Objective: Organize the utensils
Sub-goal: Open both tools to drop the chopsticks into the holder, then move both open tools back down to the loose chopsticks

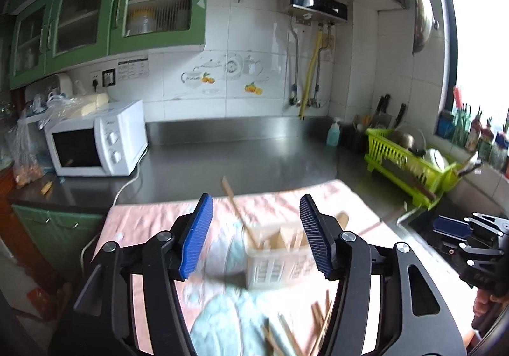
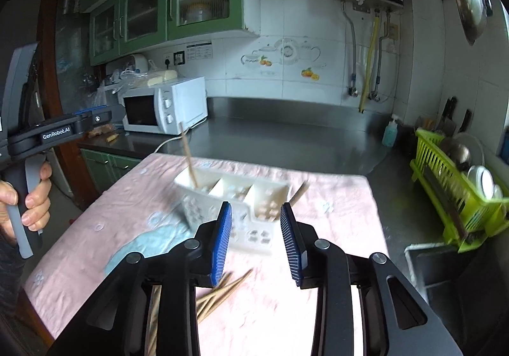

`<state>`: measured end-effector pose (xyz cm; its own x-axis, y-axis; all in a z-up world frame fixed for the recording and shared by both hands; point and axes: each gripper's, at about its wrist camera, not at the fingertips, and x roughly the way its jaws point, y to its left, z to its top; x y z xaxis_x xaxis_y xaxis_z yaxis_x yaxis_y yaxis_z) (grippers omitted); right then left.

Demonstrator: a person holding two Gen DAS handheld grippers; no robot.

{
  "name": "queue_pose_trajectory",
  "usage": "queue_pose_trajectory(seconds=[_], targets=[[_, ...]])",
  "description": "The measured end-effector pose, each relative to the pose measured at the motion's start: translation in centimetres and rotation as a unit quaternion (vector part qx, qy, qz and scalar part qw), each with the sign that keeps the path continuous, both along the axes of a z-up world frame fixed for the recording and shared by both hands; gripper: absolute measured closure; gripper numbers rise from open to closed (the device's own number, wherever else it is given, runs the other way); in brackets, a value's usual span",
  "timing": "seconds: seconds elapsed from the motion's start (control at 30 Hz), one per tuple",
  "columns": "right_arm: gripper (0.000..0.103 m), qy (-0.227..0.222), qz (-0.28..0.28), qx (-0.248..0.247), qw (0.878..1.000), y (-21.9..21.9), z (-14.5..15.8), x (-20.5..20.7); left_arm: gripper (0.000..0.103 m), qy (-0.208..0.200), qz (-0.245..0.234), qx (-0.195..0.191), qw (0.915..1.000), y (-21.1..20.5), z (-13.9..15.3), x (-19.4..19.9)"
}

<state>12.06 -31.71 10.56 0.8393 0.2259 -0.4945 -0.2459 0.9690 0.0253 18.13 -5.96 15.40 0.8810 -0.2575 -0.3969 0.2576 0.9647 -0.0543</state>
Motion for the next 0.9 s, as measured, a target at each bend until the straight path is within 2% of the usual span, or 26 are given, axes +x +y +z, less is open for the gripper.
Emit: queue_pose_trajectory(seconds=[0.2, 0.3, 0.47, 0.77, 0.9], targets=[[0.072, 0.044, 0.015, 0.031, 0.998, 1.6, -5.4, -4.7, 0.039, 0.028, 0.017, -0.009, 0.9994, 2.6, -3.8, -4.4], [0.072, 0.071, 0.017, 0.037, 0.997, 2.7, -8.4, -6.8, 0.035, 0.038, 0.030, 0.000, 0.9988, 3.4, -5.9, -6.4], [0.072, 0.122, 0.024, 0.072, 0.990, 4.0, -12.8, -9.4, 0.033, 0.049, 0.053, -0.005, 0.9974, 4.8, -8.8, -8.7], [0.072, 0.180, 0.050, 0.085, 0.979, 7.4, -17.6, -11.3, 0.026, 0.060, 0.079, -0.005, 0.9951, 6.0, -11.7, -11.0], [0.072, 0.188, 0.048, 0.079, 0.978, 7.6, -18.2, -11.4, 0.023, 0.069, 0.081, -0.001, 0.9943, 6.2, -12.6, -11.6]])
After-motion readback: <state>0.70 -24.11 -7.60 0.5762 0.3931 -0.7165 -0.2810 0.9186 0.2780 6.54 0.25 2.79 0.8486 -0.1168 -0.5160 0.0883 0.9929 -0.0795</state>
